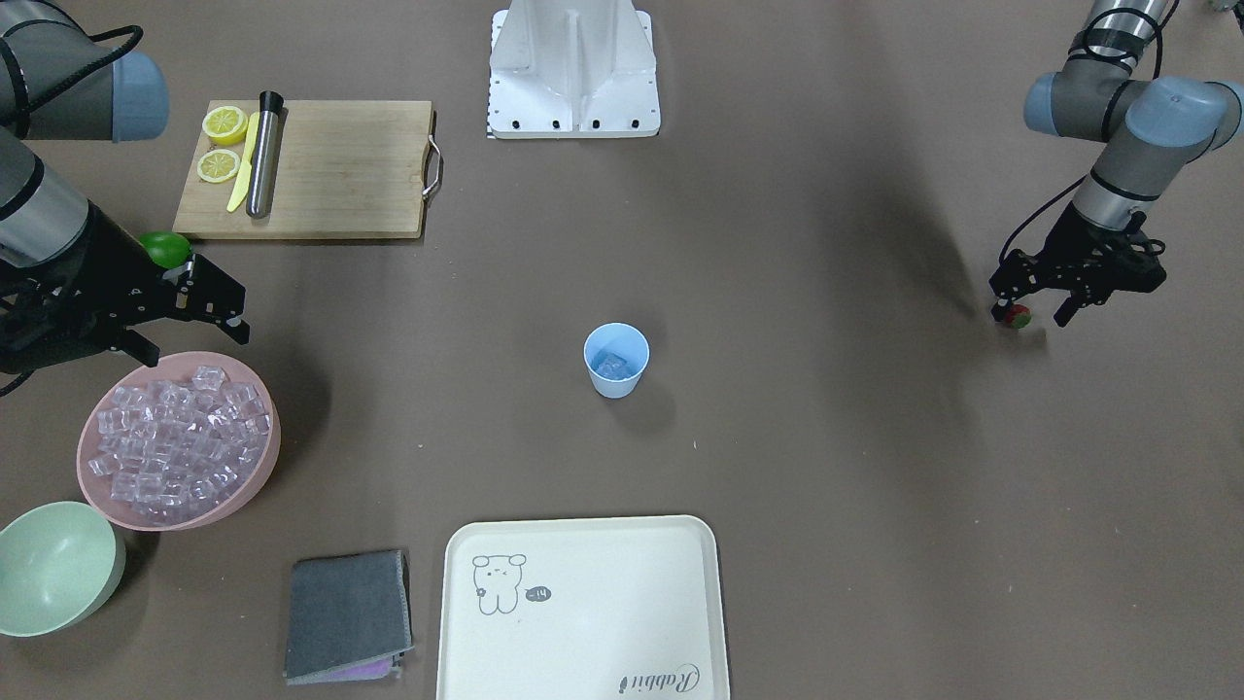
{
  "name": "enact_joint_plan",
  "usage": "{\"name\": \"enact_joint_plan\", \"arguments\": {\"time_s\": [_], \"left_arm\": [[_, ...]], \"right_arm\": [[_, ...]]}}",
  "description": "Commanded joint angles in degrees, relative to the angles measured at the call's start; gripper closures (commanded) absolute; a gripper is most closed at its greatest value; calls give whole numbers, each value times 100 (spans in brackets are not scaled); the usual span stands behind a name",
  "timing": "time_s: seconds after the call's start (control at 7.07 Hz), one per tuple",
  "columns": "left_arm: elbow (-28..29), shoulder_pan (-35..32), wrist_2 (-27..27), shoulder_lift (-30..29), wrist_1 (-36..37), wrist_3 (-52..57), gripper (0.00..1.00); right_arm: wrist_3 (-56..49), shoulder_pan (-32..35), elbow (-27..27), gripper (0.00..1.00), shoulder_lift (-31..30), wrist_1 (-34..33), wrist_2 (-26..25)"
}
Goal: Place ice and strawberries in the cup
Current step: 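Grasp the red strawberry with the left gripper while the right gripper hovers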
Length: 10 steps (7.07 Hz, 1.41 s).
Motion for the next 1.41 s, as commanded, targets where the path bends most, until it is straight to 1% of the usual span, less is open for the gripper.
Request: {"name": "enact_joint_plan", "arguments": {"time_s": [0.0, 0.14, 0.57, 0.71, 0.85, 0.99, 1.13, 1.27], "left_arm": [[-34, 7, -7, 44, -88, -36, 61], [-182, 7, -16, 70, -88, -62, 100], [-254, 7, -7, 97, -62, -63, 100], [-393, -54, -76, 132, -27, -10, 100], [-621, -463, -738, 97, 200, -1, 100], [-832, -1459, -1598, -77, 628, 95, 100], [-1225, -1835, -2189, -357, 1120, 130, 100], [-1769, -1882, -2334, -665, 1882, 44, 100]], "right_arm": [[-4, 8, 6, 1, -6, 0, 0], [-4, 8, 6, 1, -14, 0, 0], [-4, 8, -3, 1, -41, 0, 0], [-4, 8, -11, 1, -15, 0, 26], [-13, 17, -20, 1, 12, 0, 35], [-4, 8, -46, 1, 38, 0, 35], [-4, 8, -38, 1, 38, 0, 35], [-4, 8, -47, 1, 21, 0, 26]]}}
